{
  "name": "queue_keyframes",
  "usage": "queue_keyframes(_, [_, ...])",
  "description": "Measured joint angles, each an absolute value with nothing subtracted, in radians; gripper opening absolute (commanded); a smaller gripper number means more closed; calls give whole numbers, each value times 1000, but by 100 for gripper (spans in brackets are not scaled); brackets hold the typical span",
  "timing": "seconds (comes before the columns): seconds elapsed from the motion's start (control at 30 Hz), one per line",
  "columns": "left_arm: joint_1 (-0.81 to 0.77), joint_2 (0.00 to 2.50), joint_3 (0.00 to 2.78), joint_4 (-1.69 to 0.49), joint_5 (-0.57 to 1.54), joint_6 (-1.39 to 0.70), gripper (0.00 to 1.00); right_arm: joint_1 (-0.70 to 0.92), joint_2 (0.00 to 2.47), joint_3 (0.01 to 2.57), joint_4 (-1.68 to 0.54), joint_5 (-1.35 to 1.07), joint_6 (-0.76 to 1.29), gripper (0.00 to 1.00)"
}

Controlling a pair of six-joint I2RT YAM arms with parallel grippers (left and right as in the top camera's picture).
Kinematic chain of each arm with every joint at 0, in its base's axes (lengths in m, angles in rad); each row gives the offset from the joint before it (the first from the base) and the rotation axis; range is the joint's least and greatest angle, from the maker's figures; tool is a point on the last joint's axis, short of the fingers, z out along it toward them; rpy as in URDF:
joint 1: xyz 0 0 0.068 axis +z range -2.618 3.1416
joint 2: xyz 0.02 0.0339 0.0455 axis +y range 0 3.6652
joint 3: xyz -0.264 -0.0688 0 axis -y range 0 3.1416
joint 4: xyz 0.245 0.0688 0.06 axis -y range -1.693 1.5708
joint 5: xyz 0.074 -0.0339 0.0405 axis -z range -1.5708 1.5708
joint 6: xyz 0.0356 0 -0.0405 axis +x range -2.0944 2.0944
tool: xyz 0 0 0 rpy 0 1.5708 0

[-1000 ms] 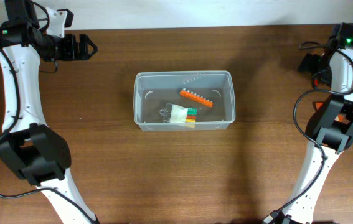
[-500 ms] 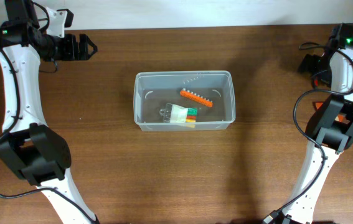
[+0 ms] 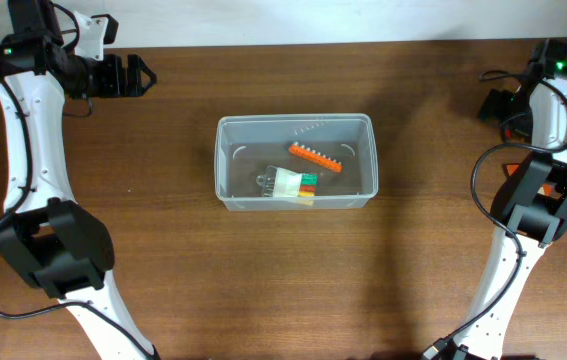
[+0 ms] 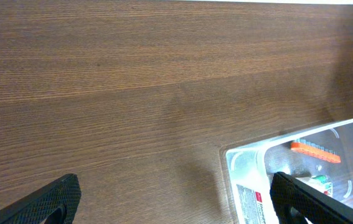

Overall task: Pack container
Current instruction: 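Lower the right gripper over the red pliers and close on the handle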

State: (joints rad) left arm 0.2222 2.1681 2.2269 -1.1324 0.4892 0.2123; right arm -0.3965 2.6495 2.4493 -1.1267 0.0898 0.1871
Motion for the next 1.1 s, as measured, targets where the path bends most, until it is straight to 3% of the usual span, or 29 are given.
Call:
queue_keyframes(0.87, [222, 2168, 2227, -1132, 489, 212, 99, -397, 2655, 2449, -1095, 90, 187, 100])
queue_keyframes(0.93, [222, 2168, 2227, -1132, 489, 212, 99, -397, 2655, 2449, -1095, 90, 187, 94])
queue_keyframes(1.0, [222, 2168, 2227, -1132, 489, 212, 99, -397, 2655, 2449, -1094, 90, 188, 78])
queue_keyframes(1.1, [222, 2168, 2227, -1132, 489, 212, 99, -397, 2655, 2449, -1082, 90, 186, 73])
